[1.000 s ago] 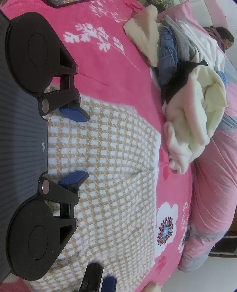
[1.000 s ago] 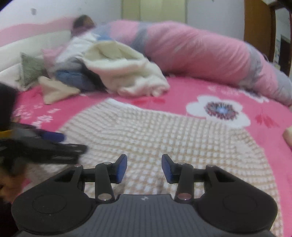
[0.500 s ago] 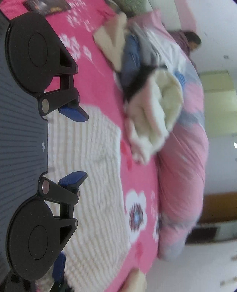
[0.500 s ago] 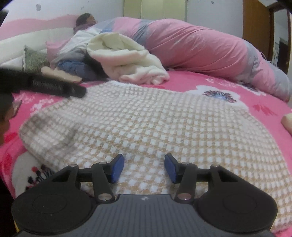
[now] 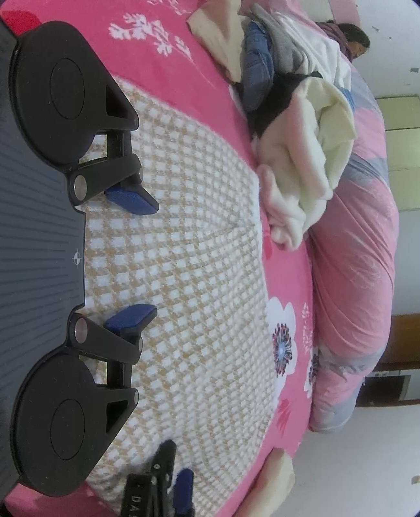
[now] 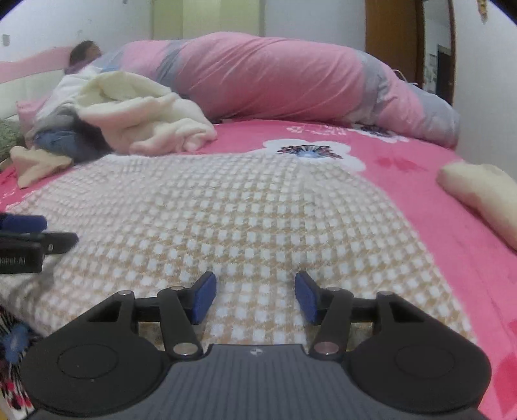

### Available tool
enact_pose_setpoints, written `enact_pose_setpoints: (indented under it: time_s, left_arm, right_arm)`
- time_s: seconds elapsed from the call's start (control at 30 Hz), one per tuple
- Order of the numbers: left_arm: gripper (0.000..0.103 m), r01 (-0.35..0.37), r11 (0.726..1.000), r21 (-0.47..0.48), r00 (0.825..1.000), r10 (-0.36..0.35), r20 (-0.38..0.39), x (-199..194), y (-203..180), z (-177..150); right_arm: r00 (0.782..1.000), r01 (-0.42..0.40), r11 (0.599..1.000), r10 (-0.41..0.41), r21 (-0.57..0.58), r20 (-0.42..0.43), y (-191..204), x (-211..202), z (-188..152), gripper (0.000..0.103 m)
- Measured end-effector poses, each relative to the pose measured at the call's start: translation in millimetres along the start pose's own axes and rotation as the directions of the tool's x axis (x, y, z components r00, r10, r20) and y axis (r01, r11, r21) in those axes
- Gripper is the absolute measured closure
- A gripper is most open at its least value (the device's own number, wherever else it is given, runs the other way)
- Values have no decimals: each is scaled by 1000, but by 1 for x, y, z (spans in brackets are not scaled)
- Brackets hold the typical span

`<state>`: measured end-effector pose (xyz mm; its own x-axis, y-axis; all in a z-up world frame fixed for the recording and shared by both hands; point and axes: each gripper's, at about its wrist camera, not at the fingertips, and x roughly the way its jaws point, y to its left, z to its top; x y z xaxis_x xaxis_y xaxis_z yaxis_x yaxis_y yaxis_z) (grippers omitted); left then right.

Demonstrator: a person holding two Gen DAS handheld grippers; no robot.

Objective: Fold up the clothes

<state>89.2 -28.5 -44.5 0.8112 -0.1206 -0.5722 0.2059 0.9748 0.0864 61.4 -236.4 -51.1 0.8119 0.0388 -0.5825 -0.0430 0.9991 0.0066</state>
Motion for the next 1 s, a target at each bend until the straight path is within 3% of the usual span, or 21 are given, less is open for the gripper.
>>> enact_pose_setpoints:
  time_s: [1.0]
  left_arm:
    - [41, -10, 1000, -5, 1000, 10, -14, 1, -1, 1]
  right_arm:
    - [1000, -5, 1000, 5, 1, -9, -3, 3, -9, 45]
